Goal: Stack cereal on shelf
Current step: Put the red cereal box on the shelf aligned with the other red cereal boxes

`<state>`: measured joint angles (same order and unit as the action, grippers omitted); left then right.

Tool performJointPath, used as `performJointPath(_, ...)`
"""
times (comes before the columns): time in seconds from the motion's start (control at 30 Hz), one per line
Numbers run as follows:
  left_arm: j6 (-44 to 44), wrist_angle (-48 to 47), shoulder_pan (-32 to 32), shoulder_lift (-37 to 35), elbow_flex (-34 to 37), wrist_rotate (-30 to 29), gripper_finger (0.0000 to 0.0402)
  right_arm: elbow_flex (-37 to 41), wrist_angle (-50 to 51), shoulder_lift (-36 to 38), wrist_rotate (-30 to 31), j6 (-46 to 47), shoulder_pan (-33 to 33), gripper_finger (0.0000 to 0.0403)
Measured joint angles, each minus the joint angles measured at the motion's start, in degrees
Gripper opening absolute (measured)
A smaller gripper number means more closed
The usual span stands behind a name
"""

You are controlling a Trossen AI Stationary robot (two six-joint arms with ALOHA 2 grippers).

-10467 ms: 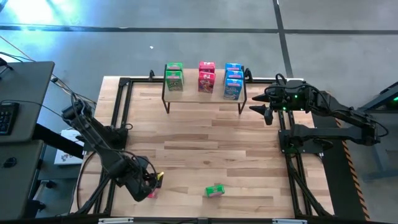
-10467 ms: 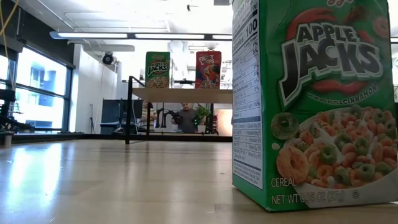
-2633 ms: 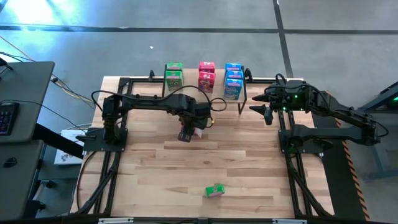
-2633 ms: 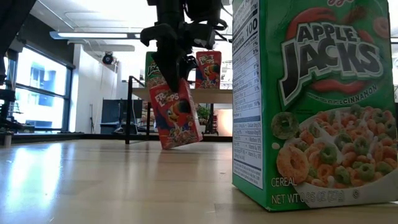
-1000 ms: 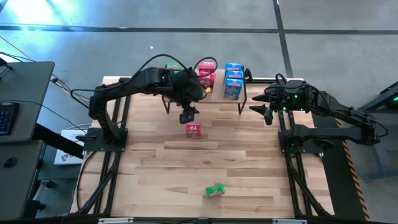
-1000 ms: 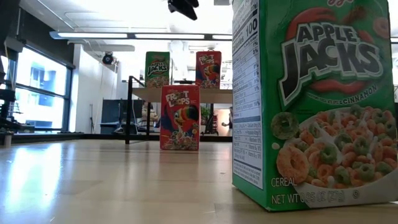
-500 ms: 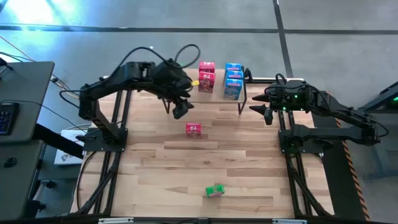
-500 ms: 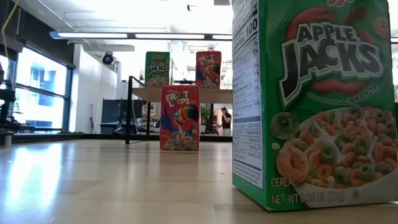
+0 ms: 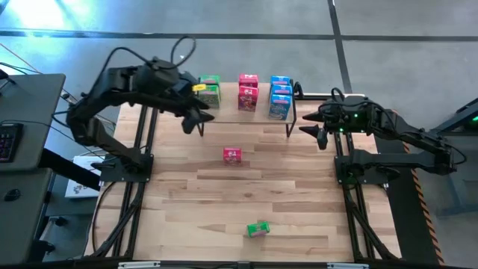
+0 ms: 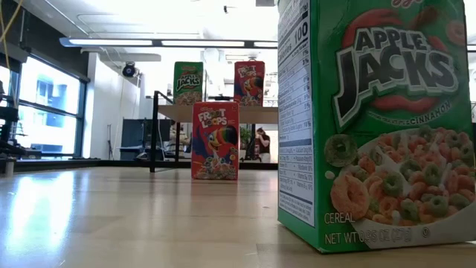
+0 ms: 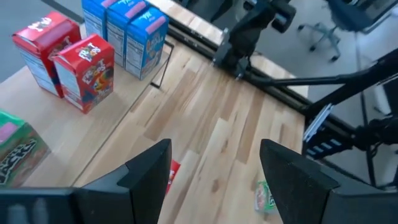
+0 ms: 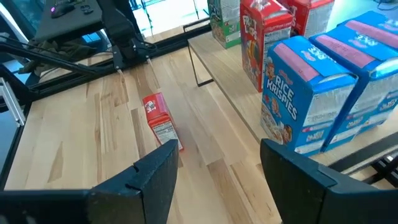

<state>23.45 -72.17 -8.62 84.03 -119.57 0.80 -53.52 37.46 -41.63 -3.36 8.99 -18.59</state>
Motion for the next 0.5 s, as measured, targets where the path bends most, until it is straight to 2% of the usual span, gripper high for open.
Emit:
performJointPath(0.37,0.5,0.0,0.0,-4.5,0.0,-1.4,0.0237,0.0,-4.7,-1.1,-0.2,-2.5,0.0,0.022)
performJointPath(0.5,0.5,0.0,0.0,-5.1,0.1,-1.7,0.0237,0.0,-8.4,-3.5,-3.7,-2.5,0.0,0.022)
